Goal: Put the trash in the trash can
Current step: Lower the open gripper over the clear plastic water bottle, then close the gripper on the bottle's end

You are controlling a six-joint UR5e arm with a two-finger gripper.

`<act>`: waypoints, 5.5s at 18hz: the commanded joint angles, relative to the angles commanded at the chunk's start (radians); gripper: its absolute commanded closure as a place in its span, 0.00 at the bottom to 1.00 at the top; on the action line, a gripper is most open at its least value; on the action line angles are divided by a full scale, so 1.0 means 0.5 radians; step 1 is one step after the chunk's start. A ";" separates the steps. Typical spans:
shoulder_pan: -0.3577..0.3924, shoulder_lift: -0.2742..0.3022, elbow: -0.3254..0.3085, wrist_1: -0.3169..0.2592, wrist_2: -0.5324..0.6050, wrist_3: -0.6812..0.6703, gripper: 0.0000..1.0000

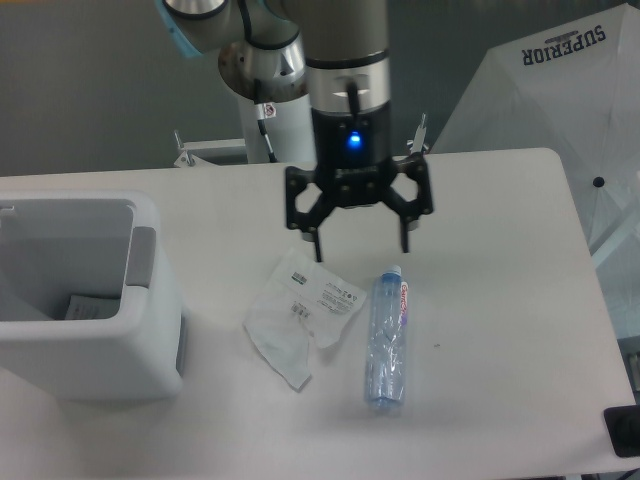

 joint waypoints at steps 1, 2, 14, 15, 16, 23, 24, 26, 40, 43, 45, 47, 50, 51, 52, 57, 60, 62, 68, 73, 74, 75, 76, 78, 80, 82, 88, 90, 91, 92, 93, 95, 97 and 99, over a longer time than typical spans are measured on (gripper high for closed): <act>0.003 -0.003 0.003 -0.003 0.000 0.006 0.00; 0.003 -0.006 0.003 -0.003 0.000 0.046 0.00; -0.037 -0.313 -0.034 0.285 -0.006 -0.055 0.00; -0.037 -0.362 -0.025 0.291 -0.006 -0.037 0.00; -0.037 -0.420 -0.003 0.291 -0.003 -0.028 0.00; -0.040 -0.666 0.012 0.285 0.003 0.257 0.00; -0.040 -0.684 0.000 0.285 0.003 0.303 0.00; -0.040 -0.730 0.000 0.282 0.003 0.371 0.00; -0.083 -1.019 0.028 0.288 0.071 0.629 0.00; -0.083 -1.025 0.025 0.288 0.083 0.629 0.00; -0.083 -1.043 0.031 0.291 0.129 0.641 0.00; -0.083 -1.052 0.037 0.291 0.138 0.638 0.00; -0.083 -1.077 0.043 0.291 0.181 0.632 0.00; -0.083 -1.083 0.043 0.291 0.202 0.626 0.00; -0.083 -1.089 0.046 0.291 0.212 0.623 0.00; -0.086 -1.098 0.052 0.295 0.215 0.620 0.00; -0.086 -1.105 0.052 0.295 0.218 0.617 0.01; -0.086 -1.108 0.052 0.295 0.218 0.617 0.01; -0.104 -1.105 0.049 0.295 0.236 0.607 0.08; -0.107 -1.102 0.043 0.295 0.248 0.607 0.18; -0.110 -1.098 0.043 0.295 0.249 0.607 0.18; -0.110 -1.101 0.040 0.295 0.249 0.607 0.18; -0.110 -1.101 0.040 0.295 0.249 0.607 0.18; -0.110 -1.105 0.040 0.295 0.249 0.607 0.18; -0.110 -1.108 0.040 0.295 0.252 0.611 0.18; -0.110 -1.108 0.040 0.298 0.255 0.611 0.18; -0.110 -1.105 0.040 0.295 0.316 0.607 0.23; -0.110 -1.105 0.040 0.295 0.316 0.607 0.26; -0.113 -1.105 0.040 0.295 0.316 0.607 0.27; -0.113 -1.102 0.040 0.295 0.316 0.604 0.29; -0.110 -1.101 0.040 0.295 0.316 0.604 0.30; -0.113 -1.105 0.040 0.295 0.316 0.607 0.33; -0.110 -1.105 0.040 0.295 0.316 0.607 0.33; -0.113 -1.105 0.040 0.295 0.316 0.607 0.33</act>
